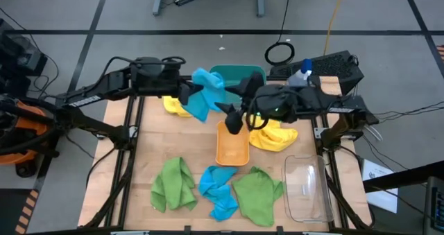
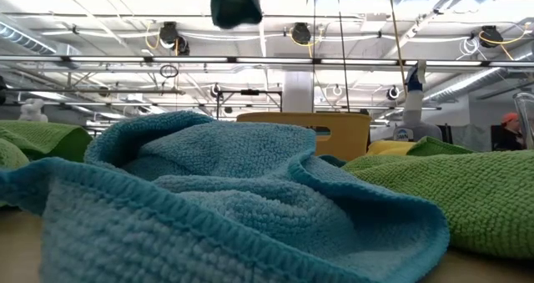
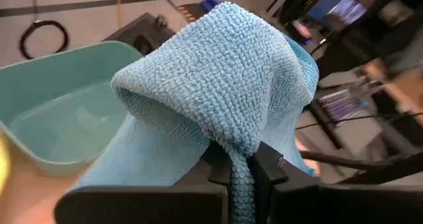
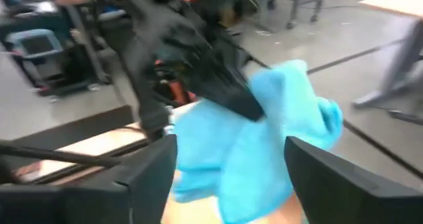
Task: Sort microfiber towel by color & place in baskets
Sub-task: Put the top blue microfiber towel into the transparent bin
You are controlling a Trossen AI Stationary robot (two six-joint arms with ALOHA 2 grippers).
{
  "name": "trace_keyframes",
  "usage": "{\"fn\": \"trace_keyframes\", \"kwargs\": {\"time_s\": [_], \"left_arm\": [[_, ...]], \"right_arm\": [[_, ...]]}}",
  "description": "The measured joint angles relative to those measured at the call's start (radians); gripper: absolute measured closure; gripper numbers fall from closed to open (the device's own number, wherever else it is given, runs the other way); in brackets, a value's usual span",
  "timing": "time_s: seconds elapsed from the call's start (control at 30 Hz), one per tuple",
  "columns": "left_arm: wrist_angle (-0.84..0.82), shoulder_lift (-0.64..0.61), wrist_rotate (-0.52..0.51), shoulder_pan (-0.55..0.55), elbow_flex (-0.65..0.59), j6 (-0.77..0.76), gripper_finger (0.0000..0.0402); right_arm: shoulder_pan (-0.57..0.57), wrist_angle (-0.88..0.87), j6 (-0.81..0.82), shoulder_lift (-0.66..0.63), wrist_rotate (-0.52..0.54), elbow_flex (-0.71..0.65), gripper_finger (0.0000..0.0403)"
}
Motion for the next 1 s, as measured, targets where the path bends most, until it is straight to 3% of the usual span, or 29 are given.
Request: {"fn": "trace_keyframes", "kwargs": {"time_s": [0.1, 0.43, 0.63, 0.83, 1.0], "left_arm": [[-0.002, -0.023, 0.006, -0.013, 0.0, -0.002, 0.0384], [-0.05, -0.034, 0.013, -0.016, 0.0, -0.002, 0.0384], [-0.049, -0.034, 0.042, -0.031, 0.0, -0.002, 0.0384], [-0.045, -0.034, 0.116, -0.031, 0.0, -0.002, 0.0384], [-0.028, -0.034, 0.12, -0.031, 0.0, 0.004, 0.0384]], "right_arm": [[0.014, 0.011, 0.0, 0.021, 0.068, 0.008, 0.0114], [0.049, 0.054, 0.008, 0.068, 0.064, 0.008, 0.0122], [0.043, 0.054, -0.052, 0.086, 0.098, 0.008, 0.0093], [-0.002, 0.04, -0.068, 0.116, 0.069, 0.008, 0.007], [-0.039, 0.03, -0.048, 0.14, -0.036, 0.008, 0.0069]]}}
